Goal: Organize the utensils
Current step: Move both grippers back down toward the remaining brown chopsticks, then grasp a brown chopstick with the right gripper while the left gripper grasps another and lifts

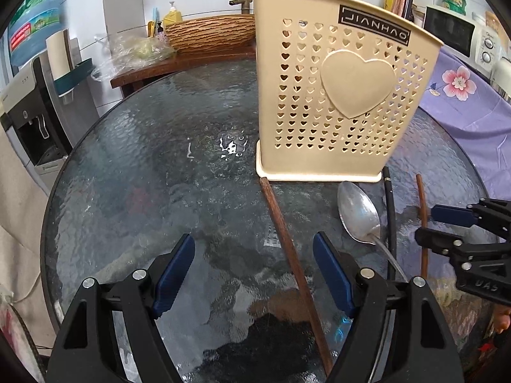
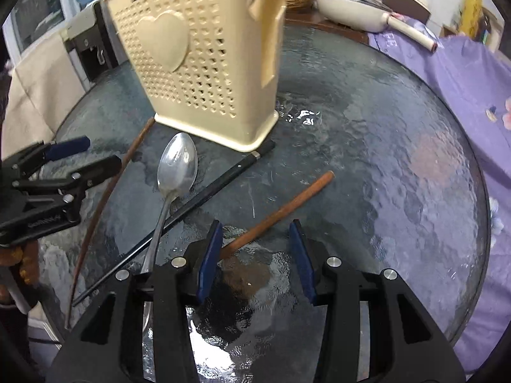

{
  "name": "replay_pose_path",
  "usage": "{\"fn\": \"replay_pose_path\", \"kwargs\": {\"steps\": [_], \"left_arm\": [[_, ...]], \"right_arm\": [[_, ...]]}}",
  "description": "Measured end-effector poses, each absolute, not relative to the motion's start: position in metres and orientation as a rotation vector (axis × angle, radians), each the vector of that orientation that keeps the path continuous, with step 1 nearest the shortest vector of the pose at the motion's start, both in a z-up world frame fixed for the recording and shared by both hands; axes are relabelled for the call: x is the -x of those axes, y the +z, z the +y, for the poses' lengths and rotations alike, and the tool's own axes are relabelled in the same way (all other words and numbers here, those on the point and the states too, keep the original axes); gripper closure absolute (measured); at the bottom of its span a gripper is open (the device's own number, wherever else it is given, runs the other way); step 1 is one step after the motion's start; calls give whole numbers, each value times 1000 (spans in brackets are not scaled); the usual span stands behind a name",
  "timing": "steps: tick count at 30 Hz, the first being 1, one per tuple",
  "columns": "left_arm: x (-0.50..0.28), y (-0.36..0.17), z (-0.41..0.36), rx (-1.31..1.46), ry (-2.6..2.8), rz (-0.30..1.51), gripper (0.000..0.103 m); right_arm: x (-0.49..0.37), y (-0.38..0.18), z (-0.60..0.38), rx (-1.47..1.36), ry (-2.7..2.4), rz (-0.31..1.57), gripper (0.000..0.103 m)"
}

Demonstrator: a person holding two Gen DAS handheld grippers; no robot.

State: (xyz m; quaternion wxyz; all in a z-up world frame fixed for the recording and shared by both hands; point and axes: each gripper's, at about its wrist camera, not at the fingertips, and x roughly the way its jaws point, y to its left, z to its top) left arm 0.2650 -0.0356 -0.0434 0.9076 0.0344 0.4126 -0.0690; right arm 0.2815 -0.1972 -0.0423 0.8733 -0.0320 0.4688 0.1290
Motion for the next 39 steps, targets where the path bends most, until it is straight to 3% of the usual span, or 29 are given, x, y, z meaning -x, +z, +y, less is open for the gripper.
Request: {"fn": "replay_pose_path", "kwargs": {"steps": [7, 12, 17, 22, 25, 32, 39], "left_arm": [[-271, -46, -39, -83, -130, 854, 33], [-276, -48, -41, -75, -122, 861, 34], [-289, -49, -45, -97, -118, 876, 43], [-305, -50, -49, -100, -123, 903, 47], [-313, -49, -47, -78, -129, 922, 56], [-315, -48, -41, -83, -119, 917, 90], [-315, -47, -33, -49, -117, 919, 94]], "right_arm": [[-287, -43, -202, -3, 244, 983, 60], [-299, -42, -202, -30, 209, 987, 65], [-315, -40, -207, -91, 182, 1000, 81], [-328, -39, -208, -125, 172, 1013, 88], [-335, -39, -208, -133, 166, 1017, 90], [-351, -40, -217, -169, 164, 1007, 93], [-354, -45, -230, -218, 185, 1000, 95]]}}
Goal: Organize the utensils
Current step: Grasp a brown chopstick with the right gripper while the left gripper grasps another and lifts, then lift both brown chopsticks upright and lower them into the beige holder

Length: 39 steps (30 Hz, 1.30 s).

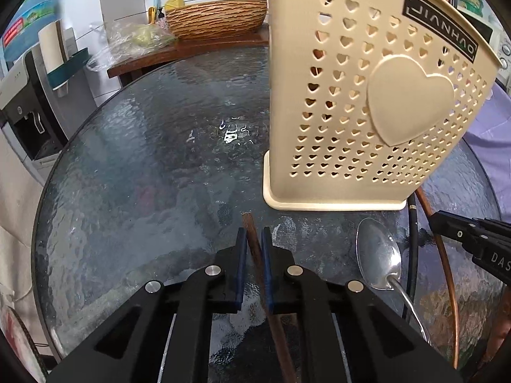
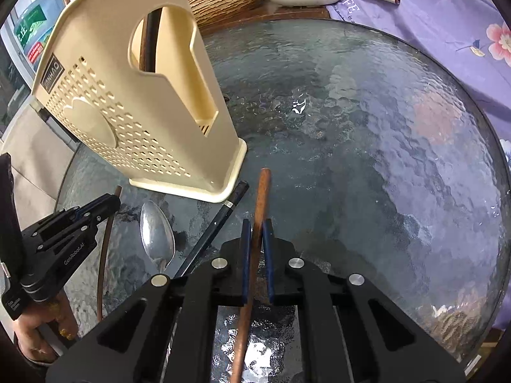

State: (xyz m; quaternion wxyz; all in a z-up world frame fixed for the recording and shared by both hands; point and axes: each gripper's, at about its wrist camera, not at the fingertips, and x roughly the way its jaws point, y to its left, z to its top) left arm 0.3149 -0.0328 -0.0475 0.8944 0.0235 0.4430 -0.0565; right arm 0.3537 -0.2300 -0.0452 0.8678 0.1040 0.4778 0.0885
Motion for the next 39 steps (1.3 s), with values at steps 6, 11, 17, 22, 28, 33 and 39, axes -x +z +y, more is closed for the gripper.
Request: {"fn": "replay_pose_path", "kwargs": {"steps": [6, 11, 17, 22, 28, 33, 39], "left_arm": [[-315, -46, -25, 9, -135, 916, 97], [-306, -26, -22, 32, -152, 861, 97], [-287, 11, -21, 50, -204, 780, 97], [-268, 38, -23, 55, -237, 710, 97], [-249, 66, -23, 52, -268, 643, 97], [-233, 81, -23, 61, -291, 605, 97], [-220, 94, -20, 55, -305, 569, 97]], "right_arm": [[-349, -45, -242, -258, 219, 960, 96], [-344, -34, -250, -287, 268, 905, 96], [-324, -5, -255, -306, 336, 803, 96], [-305, 22, -254, -308, 391, 731, 96], [-279, 56, -252, -277, 434, 648, 96], [-264, 77, -254, -266, 456, 606, 96], [-249, 93, -253, -233, 475, 575, 96]]}}
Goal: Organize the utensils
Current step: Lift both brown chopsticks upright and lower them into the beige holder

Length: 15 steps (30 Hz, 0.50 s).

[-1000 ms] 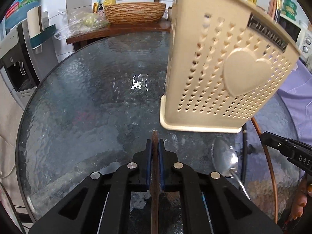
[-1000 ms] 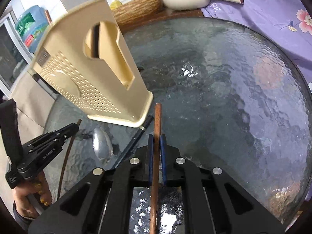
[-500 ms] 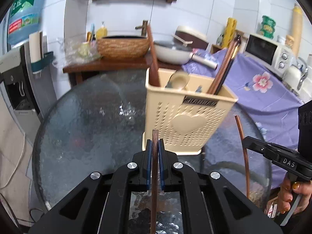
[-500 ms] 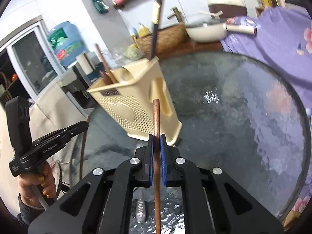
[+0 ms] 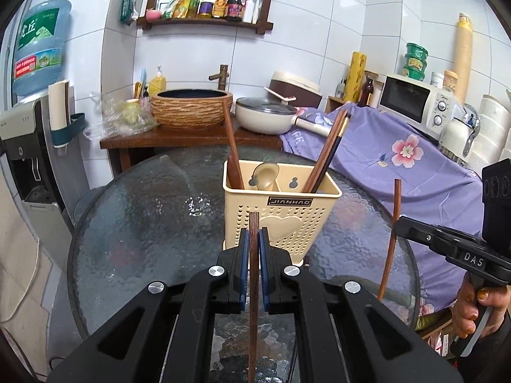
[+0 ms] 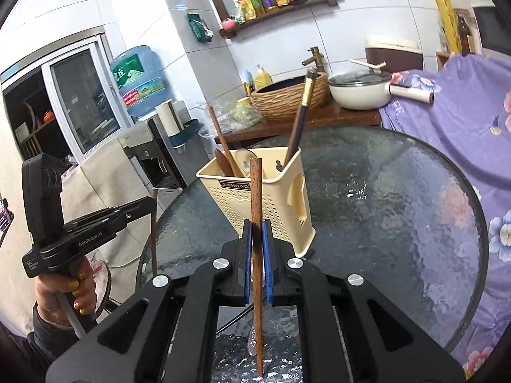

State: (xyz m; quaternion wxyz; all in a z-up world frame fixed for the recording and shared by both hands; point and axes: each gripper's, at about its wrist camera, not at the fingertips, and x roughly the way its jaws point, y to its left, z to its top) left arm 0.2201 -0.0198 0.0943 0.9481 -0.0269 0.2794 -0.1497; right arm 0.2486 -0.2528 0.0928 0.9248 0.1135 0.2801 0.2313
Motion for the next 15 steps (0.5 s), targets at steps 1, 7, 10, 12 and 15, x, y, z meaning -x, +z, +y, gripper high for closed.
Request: {"fn": "replay_pose_path", "kwargs": {"steps": [1, 7, 10, 12, 15], "left_arm": [[-219, 96, -18, 55, -309, 563, 97], [-207, 110, -15, 62, -339, 531, 97], [-205, 116, -14, 71, -347, 516, 97], [-204, 119, -14, 81, -352, 506, 97], [-204, 125, -14, 95, -368, 501, 97]], "right_arm": [[-248, 95, -252, -231, 478, 573, 96], [-239, 110, -253, -234, 508, 552, 96], [-236, 118, -253, -229, 516, 540, 96], [-236, 122, -252, -225, 515, 534, 96], [-237, 127, -251, -223, 518, 530, 96]]}}
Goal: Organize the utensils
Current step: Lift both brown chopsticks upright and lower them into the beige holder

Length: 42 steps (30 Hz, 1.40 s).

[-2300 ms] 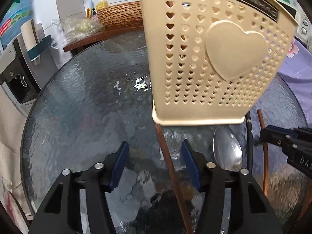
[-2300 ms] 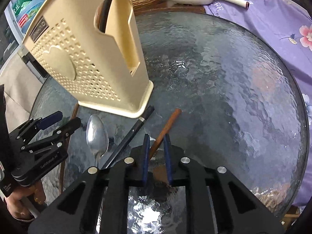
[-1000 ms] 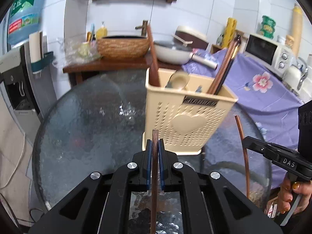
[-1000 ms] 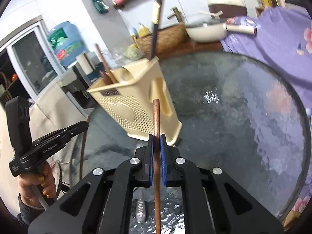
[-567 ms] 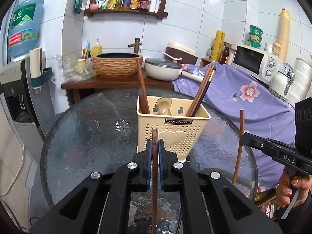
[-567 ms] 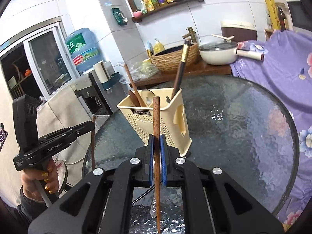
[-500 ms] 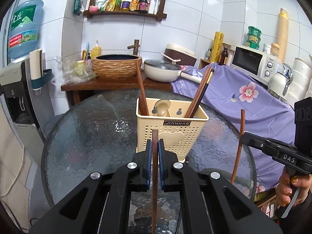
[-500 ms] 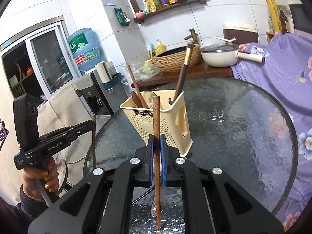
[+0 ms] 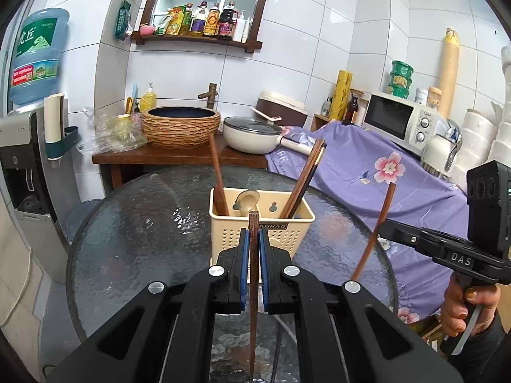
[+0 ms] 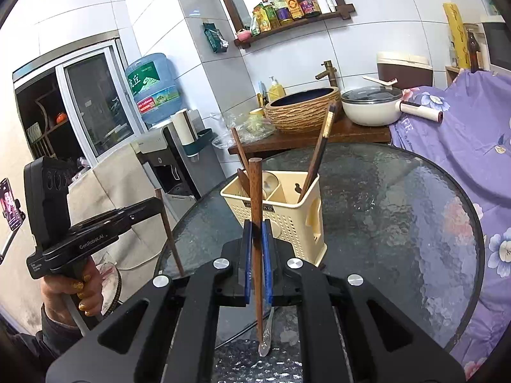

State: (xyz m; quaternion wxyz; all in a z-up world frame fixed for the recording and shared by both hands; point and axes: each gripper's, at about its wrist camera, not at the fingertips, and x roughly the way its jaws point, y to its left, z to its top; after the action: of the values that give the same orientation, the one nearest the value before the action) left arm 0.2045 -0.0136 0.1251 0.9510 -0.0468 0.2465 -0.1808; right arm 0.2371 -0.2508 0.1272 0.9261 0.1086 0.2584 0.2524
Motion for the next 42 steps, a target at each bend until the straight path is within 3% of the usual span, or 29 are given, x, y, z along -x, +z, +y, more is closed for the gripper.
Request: {"fn": "replay_pose_path", "kwargs": {"steps": [14, 31, 42], "left_arm": [[-217, 168, -17, 114, -406, 456, 97], [-252, 284, -20, 115, -340, 284, 97], [-303, 250, -23, 162, -260, 325, 97]], "right_arm": [[-249, 178, -244, -198, 528, 474, 96], [-292, 277, -238, -185, 444, 332, 96], [-319, 241, -218, -127, 370, 335, 96]]}}
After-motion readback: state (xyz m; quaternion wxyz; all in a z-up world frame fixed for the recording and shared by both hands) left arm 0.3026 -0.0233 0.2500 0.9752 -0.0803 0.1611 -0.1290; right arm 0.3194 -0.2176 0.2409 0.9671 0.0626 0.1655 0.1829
